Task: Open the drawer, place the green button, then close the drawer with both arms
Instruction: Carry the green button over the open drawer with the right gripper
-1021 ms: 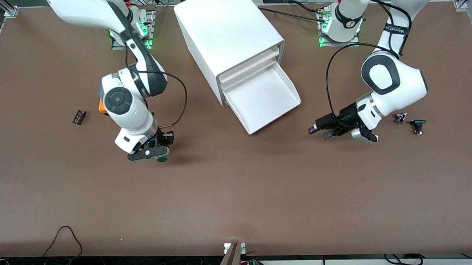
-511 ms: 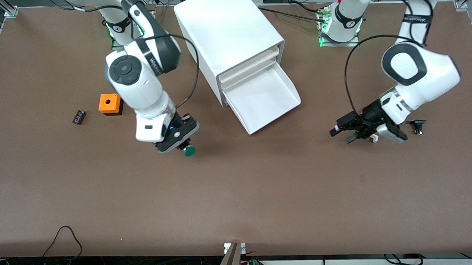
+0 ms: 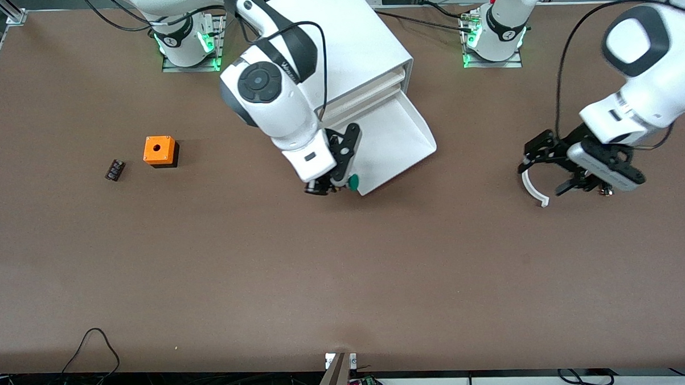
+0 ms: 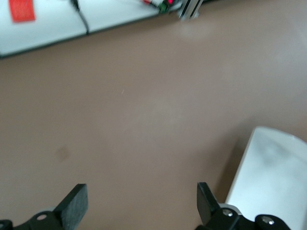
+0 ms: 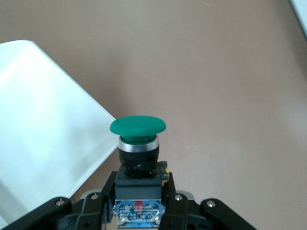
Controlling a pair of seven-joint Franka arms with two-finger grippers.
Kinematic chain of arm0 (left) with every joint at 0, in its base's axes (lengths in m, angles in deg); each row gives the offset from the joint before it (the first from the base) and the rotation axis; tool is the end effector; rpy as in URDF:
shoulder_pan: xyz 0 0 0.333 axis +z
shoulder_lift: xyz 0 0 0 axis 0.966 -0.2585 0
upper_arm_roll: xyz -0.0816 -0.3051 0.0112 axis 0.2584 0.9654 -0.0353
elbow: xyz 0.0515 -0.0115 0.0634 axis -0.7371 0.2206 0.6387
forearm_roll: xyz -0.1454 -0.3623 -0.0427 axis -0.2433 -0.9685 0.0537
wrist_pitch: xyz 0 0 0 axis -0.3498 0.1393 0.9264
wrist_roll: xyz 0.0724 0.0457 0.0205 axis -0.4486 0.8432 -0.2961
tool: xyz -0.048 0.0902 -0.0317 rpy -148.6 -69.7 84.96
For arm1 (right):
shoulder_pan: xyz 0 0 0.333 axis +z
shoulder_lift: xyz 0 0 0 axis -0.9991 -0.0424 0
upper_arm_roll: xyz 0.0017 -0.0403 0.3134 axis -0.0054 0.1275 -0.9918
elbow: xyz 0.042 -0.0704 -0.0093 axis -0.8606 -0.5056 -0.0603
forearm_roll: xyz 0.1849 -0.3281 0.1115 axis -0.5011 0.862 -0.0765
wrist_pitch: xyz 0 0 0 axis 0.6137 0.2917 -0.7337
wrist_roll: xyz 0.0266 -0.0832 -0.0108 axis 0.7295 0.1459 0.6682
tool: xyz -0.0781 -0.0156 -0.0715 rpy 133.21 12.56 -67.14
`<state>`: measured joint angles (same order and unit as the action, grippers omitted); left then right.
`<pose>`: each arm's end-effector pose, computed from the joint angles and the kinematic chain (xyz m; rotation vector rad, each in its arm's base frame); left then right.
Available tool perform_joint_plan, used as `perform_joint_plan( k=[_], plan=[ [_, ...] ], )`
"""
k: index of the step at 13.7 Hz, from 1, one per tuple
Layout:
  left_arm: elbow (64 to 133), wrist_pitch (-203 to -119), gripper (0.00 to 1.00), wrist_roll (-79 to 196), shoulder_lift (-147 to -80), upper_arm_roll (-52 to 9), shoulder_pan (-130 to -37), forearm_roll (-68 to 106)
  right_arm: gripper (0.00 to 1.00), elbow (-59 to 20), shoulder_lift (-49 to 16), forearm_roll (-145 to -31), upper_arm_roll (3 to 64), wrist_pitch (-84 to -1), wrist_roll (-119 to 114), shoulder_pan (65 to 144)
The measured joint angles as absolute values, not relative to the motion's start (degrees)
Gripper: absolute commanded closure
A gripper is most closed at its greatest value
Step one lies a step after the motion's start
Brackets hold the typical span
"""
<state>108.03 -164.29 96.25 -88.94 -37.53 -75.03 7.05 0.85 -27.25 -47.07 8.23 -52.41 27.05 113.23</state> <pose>0.5822 -0.0395 0.5047 2.7752 -0.5941 0.3666 0.5592 0.4858 0.4074 -2.3184 -1.8520 -0.3603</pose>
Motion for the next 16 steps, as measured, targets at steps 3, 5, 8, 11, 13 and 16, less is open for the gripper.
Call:
perform_joint_plan(
  k=[3, 5, 8, 11, 13, 16],
  plan=[
    [98.58, -148.94, 0.00, 82.63, -88.06, -38.57, -75.13, 19.46, 0.64, 3.20, -29.48, -41.17, 7.44, -49.16, 32.09, 118.71],
    [94.64, -142.09, 0.00, 72.88, -87.61, -38.14, -75.59, 24.53, 0.64, 5.66, -31.88, -38.56, 7.38, -45.85, 33.27, 122.90],
    [93.37, -138.86, 0.00, 62.11, -87.65, -38.05, -75.80, 26.98, 0.64, 8.61, -35.98, -35.66, 7.43, -42.45, 36.85, 126.02],
    [93.36, -137.88, 0.00, 54.69, -87.82, -37.95, -75.83, 28.33, 0.64, 9.59, -38.79, -35.38, 7.87, -42.36, 40.03, 125.86],
    [93.21, -137.88, 0.00, 51.54, -87.82, -38.07, -75.82, 28.42, 0.63, 9.65, -39.91, -35.22, 7.92, -42.36, 40.41, 125.94],
    [92.94, -137.88, 0.00, 50.19, -87.82, -38.09, -75.79, 28.42, 0.63, 9.65, -40.51, -34.79, 7.76, -42.26, 40.43, 126.88]
  ],
)
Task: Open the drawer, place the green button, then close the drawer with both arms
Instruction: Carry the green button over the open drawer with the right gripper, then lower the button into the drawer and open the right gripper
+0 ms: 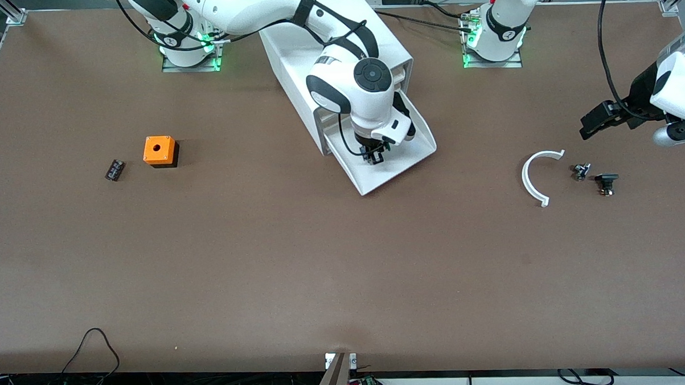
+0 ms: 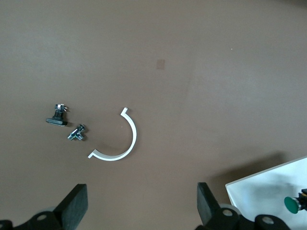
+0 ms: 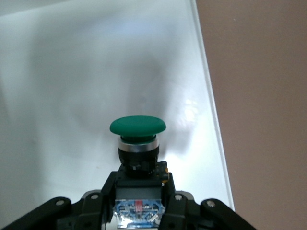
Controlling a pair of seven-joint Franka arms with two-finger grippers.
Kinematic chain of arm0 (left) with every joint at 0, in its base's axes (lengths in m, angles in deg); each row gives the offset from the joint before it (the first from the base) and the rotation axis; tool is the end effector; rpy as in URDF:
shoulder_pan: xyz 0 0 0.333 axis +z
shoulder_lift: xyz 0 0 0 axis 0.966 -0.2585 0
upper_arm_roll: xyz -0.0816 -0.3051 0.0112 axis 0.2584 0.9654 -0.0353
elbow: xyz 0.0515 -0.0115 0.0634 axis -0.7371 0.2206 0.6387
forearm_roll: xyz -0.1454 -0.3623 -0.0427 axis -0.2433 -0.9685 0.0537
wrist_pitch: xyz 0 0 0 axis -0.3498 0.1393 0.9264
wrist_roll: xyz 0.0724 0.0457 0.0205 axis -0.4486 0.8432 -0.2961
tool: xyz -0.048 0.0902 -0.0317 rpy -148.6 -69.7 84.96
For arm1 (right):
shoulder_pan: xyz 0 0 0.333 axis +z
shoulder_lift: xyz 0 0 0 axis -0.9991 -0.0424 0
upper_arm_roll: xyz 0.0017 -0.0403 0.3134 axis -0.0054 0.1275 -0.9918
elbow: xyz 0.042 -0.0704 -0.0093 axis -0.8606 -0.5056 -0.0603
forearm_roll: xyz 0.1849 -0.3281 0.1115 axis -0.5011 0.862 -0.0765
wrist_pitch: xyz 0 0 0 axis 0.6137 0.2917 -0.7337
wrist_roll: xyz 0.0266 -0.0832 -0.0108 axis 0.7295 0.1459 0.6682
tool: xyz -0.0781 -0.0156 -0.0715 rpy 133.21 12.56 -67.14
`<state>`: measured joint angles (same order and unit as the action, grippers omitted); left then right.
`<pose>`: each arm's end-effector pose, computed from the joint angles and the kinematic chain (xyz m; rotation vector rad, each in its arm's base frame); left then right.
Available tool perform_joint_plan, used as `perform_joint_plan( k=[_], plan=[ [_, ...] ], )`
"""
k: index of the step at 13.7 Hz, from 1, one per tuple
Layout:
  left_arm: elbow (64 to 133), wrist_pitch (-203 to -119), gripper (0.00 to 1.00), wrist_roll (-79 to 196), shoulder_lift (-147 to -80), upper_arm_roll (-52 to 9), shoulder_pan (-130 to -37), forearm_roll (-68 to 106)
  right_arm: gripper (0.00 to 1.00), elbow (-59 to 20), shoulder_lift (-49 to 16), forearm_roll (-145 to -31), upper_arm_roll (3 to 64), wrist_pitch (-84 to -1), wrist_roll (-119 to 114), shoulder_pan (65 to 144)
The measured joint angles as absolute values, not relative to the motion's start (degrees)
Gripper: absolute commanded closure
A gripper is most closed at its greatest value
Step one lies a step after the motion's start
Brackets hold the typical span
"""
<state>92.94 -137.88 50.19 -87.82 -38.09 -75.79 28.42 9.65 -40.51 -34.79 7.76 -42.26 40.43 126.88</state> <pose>0.5582 -0.0233 0.5968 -3.1215 -0.3392 -0.0020 0.4563 0.6022 0.2945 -1.8394 -2.5354 -0.0206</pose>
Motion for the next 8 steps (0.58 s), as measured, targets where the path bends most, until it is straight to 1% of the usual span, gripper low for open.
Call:
perform_joint_plan(
  k=[2, 5, 6, 7, 8],
  plan=[
    [92.86, -137.88, 0.00, 49.97, -87.82, -38.04, -75.81, 28.42, 0.58, 9.63, -40.80, -34.76, 7.74, -41.98, 40.43, 128.19],
    [92.86, -137.88, 0.00, 49.89, -87.84, -38.02, -75.82, 28.42, 0.54, 9.41, -41.53, -34.74, 7.75, -41.88, 40.12, 128.91],
    [92.85, -137.88, 0.00, 49.89, -87.86, -38.02, -75.82, 28.42, 0.48, 9.40, -41.69, -34.74, 7.75, -41.84, 39.92, 128.94],
    [92.86, -137.89, 0.00, 49.89, -87.88, -38.02, -75.82, 28.42, 0.01, 9.40, -41.80, -34.74, 7.75, -41.81, 39.55, 129.02],
    [92.85, -137.95, 0.00, 50.17, -87.89, -38.02, -75.82, 28.43, 0.00, 9.40, -41.87, -34.74, 7.75, -41.80, 38.86, 129.13]
  ],
)
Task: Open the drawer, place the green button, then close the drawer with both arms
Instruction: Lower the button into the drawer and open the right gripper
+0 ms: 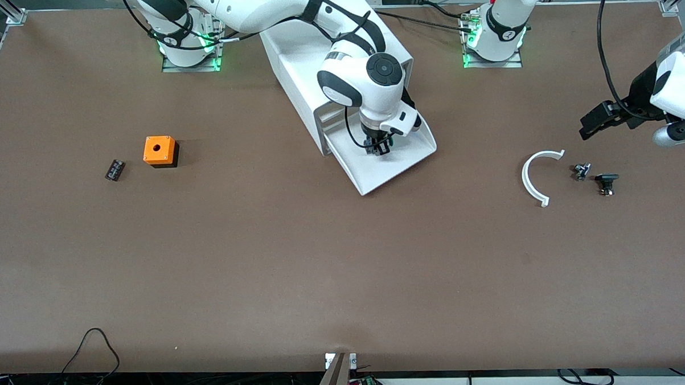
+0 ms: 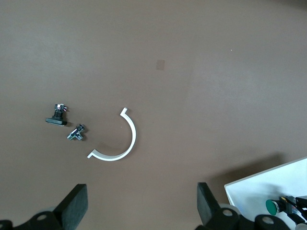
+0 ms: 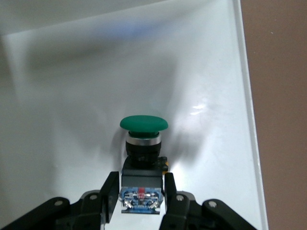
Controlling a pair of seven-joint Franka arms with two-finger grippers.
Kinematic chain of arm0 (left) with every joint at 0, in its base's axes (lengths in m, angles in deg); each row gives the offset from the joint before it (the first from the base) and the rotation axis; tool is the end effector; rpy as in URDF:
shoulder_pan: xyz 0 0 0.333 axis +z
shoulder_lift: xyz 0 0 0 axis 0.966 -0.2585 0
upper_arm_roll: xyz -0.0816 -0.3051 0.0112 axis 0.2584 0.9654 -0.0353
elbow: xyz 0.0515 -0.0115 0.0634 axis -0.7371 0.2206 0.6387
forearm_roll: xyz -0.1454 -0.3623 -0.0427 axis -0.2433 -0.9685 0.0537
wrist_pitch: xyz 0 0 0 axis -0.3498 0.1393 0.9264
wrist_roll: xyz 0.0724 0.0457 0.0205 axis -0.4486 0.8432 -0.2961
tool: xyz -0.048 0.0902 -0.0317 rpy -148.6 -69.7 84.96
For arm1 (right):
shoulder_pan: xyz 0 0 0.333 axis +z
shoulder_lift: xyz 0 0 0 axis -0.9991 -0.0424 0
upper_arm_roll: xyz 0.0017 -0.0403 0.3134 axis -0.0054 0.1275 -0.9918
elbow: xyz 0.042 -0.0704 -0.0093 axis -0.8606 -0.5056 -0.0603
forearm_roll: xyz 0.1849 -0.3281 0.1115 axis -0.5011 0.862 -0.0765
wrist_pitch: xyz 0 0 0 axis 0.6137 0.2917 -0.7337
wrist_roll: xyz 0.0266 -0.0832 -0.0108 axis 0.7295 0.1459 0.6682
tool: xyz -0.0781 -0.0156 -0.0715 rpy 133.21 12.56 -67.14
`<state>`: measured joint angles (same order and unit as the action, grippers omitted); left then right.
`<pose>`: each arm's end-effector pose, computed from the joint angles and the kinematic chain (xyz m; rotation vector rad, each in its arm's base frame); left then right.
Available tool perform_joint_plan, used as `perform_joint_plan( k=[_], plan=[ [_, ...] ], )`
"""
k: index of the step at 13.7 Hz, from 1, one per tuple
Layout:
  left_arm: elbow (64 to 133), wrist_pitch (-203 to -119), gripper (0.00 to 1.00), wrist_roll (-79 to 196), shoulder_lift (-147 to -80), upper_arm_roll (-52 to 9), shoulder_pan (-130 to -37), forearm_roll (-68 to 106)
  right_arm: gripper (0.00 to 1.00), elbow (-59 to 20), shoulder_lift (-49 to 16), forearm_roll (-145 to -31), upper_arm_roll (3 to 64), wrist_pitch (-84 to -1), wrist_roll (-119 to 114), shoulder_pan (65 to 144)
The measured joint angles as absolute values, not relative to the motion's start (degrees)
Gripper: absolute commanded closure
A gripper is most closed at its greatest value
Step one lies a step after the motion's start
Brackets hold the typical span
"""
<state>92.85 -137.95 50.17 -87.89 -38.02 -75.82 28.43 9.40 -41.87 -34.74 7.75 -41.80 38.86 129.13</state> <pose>0.5587 -0.0243 0.5970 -3.1218 -0.3370 -0.0044 0.4301 0.6177 0.2744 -1.8200 -2.5444 0.0349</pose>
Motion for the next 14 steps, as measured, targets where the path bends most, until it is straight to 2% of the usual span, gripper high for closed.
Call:
perform_joint_plan(
  k=[3, 6, 11, 14],
  plan=[
    [92.85, -138.20, 0.00, 54.60, -87.96, -38.03, -75.82, 28.49, 0.00, 9.99, -41.78, -34.74, 7.68, -41.88, 35.14, 129.23],
    [92.85, -139.46, 0.00, 56.46, -88.41, -38.05, -75.82, 28.49, 0.00, 14.10, -40.23, -34.72, 7.51, -41.98, 33.30, 128.94],
    [94.36, -146.71, 0.00, 55.08, -93.68, -37.72, -77.45, 28.22, 0.00, 15.79, -30.79, -34.84, 7.66, -41.26, 27.41, 122.78],
    [99.68, -156.80, 0.00, 46.72, -96.90, -35.42, -78.90, 26.42, 0.00, 13.05, -24.11, -35.76, 7.87, -40.24, 21.45, 116.67]
  ],
)
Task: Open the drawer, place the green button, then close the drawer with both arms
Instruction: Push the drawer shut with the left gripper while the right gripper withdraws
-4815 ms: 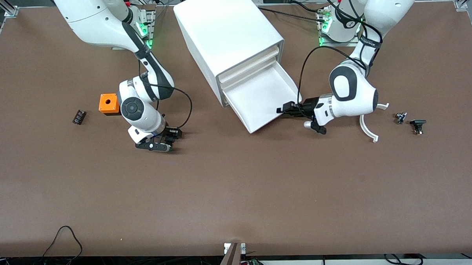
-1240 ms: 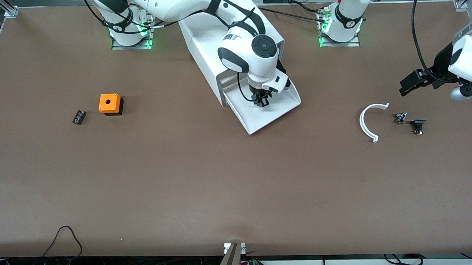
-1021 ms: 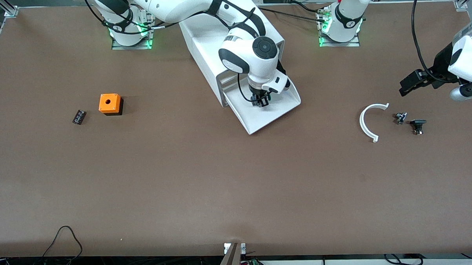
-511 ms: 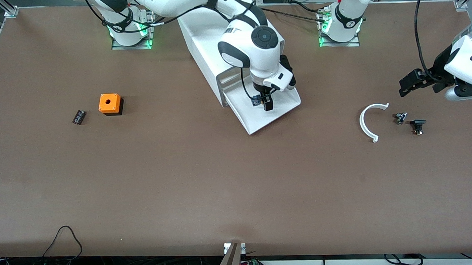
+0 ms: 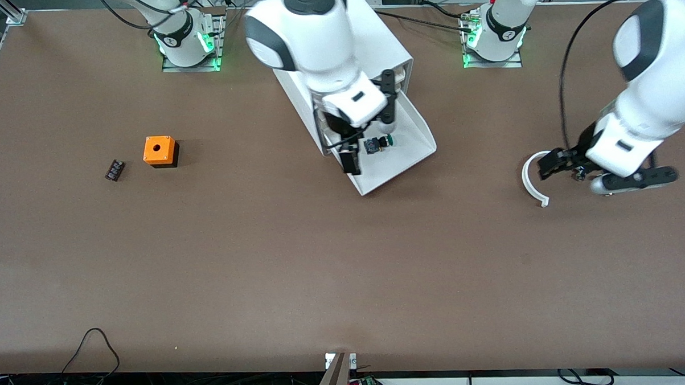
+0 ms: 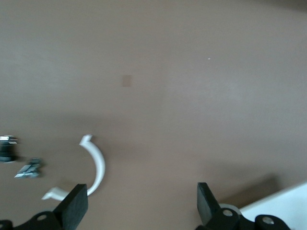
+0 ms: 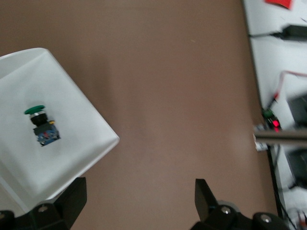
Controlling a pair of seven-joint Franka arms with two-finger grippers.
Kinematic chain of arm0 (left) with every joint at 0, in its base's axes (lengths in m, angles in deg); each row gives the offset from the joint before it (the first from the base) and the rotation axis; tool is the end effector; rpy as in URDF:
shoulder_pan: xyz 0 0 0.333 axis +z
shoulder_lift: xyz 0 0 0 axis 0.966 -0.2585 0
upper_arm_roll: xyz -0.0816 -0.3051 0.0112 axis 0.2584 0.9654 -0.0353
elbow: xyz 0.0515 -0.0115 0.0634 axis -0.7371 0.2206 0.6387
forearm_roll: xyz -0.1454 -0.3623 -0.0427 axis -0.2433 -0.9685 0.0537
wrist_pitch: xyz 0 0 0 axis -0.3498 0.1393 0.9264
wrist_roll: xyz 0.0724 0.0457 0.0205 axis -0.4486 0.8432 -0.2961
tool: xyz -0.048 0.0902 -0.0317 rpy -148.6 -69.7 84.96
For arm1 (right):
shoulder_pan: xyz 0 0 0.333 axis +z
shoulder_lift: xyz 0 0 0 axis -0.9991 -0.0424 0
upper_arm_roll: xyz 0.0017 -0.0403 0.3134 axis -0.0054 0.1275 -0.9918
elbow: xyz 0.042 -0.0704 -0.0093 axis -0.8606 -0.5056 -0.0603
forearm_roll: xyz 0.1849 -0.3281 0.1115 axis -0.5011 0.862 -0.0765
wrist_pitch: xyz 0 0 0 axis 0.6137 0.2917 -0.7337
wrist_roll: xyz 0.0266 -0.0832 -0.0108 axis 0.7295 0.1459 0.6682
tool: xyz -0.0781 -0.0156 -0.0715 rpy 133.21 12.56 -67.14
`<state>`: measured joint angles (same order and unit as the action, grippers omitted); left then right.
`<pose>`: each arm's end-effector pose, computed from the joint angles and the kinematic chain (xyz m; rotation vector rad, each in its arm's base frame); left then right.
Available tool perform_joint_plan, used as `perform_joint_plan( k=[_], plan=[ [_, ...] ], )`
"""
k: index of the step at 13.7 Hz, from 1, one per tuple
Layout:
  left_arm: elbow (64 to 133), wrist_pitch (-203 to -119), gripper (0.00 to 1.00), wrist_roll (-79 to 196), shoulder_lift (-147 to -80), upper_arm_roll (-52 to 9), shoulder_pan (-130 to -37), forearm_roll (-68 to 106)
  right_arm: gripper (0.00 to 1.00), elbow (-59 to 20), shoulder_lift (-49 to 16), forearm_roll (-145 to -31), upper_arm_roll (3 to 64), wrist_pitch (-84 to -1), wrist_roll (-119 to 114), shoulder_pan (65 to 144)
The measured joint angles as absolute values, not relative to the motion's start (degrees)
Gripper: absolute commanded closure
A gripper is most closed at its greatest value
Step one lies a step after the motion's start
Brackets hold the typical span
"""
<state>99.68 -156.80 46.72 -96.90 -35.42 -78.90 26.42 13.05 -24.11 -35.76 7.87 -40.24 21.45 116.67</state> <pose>0.6071 -0.0873 0.4771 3.0730 0.2924 0.0684 0.5434 0.4983 0.5287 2.3943 1.9321 0.4873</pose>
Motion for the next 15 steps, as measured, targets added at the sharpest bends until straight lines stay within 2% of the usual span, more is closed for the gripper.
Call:
perform_joint_plan(
  k=[3, 7, 12, 15],
  plan=[
    [104.95, -166.64, 0.00, 37.15, -100.27, -32.59, -80.90, 23.23, 0.00, 7.72, -20.00, -35.96, 8.04, -39.82, 7.14, 110.37],
    [107.11, -179.19, 0.00, 26.81, -107.46, -31.93, -85.89, 22.81, 0.00, 3.24, -18.64, -35.95, 8.26, -39.16, -17.38, 104.69],
    [113.00, -196.97, 0.00, 17.45, -115.93, -31.76, -92.83, 22.78, 0.00, 0.85, -14.16, -35.91, 9.47, -25.31, -40.92, 99.30],
    [114.46, -199.06, 0.00, 11.16, -117.88, -31.76, -95.85, 22.78, 0.00, 0.74, -10.73, -35.95, 10.40, -20.06, -41.73, 93.67]
  ],
)
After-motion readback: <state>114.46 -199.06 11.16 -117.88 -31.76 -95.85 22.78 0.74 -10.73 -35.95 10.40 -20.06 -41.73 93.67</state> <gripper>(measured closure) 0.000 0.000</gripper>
